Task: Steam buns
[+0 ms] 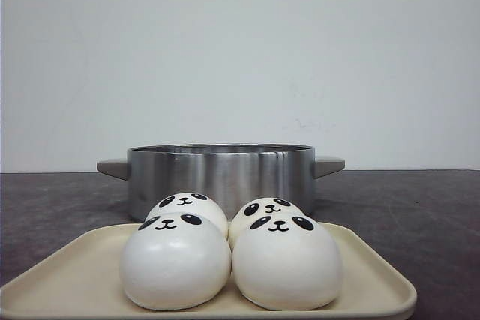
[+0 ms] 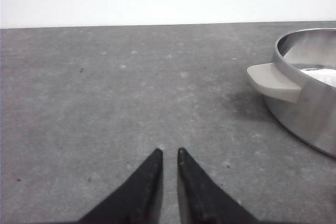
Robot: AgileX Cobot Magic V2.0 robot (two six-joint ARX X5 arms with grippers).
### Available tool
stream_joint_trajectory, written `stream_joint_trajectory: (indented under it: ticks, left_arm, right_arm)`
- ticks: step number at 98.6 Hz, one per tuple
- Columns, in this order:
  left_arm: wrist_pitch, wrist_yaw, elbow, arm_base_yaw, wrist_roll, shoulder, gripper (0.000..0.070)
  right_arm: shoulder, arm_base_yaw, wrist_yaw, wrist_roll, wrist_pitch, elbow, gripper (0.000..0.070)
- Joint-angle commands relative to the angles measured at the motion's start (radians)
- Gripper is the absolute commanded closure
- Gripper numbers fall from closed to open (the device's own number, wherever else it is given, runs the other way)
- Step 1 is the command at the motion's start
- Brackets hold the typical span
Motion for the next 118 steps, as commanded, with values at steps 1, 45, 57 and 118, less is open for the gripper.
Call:
stream_joint_trajectory:
  ticks: [1, 45, 57, 118]
  left_arm:
    - [-0.006, -0.002, -0.018, 0.0, 0.007, 0.002, 0.07]
    - [-0.006, -0.002, -0.018, 0.0, 0.007, 0.002, 0.07]
    - [-0.006, -0.002, -0.018, 0.0, 0.007, 0.002, 0.07]
    - [-0.006, -0.002, -0.018, 0.0, 0.007, 0.002, 0.07]
  right_arm:
    - [0.0, -0.001, 0.0, -0.005, 0.013, -0.003, 0.0684]
    - [0.0, -0.001, 0.0, -0.005, 0.013, -0.003, 0.0684]
    - [0.0, -0.001, 0.0, -0.005, 0.013, -0.003, 0.0684]
    - [0.0, 0.0, -0.029, 0.027, 0.134, -0.003, 0.0684]
